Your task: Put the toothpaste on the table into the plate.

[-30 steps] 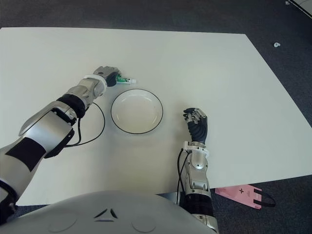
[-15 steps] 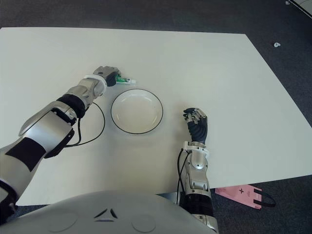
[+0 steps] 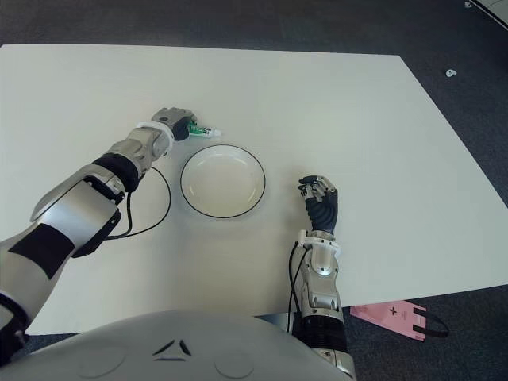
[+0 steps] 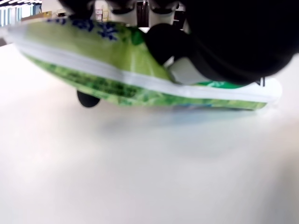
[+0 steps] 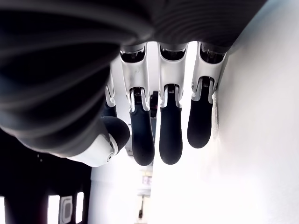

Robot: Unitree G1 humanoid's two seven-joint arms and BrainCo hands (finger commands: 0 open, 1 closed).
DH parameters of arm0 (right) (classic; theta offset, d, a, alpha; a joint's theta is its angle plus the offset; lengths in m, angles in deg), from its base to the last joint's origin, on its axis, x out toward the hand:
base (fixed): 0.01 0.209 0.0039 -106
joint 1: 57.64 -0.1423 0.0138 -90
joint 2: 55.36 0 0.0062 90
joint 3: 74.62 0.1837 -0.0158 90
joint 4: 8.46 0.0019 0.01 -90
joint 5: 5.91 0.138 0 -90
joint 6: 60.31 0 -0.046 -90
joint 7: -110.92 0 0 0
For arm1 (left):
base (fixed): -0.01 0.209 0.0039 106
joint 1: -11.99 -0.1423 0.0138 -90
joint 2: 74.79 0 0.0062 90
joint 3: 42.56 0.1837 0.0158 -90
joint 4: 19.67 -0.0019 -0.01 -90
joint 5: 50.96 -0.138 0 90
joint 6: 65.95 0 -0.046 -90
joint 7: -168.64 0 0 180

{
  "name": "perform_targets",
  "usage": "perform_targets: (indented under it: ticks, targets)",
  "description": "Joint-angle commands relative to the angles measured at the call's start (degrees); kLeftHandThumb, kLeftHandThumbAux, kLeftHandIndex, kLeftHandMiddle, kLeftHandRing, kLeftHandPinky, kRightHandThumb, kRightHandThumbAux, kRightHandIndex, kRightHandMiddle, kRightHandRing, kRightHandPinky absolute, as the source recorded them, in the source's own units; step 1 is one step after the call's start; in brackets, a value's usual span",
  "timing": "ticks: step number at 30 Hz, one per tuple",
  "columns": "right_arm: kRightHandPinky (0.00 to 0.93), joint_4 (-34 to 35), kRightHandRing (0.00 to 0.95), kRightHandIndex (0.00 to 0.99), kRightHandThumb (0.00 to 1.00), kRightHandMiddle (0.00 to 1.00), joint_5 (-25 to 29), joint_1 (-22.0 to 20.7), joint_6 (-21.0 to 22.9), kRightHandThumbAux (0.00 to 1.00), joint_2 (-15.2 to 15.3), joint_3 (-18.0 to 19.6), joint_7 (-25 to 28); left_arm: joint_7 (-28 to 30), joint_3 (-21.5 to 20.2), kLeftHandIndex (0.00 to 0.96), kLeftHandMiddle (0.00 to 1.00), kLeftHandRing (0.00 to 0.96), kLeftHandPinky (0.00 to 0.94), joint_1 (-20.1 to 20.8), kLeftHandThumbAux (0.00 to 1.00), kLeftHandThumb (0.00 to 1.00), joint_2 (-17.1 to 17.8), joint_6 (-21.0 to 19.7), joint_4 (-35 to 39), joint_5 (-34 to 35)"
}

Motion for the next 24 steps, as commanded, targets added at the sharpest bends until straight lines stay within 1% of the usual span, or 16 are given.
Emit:
perform_targets:
  ticks: [1, 24]
  targets:
    - [0.463, -2.5, 0.468, 0.428, 0.711, 0.476, 0.0, 1.8, 3.6, 0.728, -0.5, 0.0, 0.1, 5.6, 0.9, 0.393, 0.464, 0.516, 0.570, -9.4, 0.652, 0.945, -0.1, -2.5, -5.0, -0.4]
    - [0.463, -4.4, 0.468, 0.428, 0.711, 0.476, -0.3, 0.1, 3.5, 0.728, -0.6, 0.0, -0.4, 5.7, 0.8, 0.393, 0.464, 0.516, 0.570, -9.2, 0.652, 0.945, 0.1, -2.5, -5.1, -0.5]
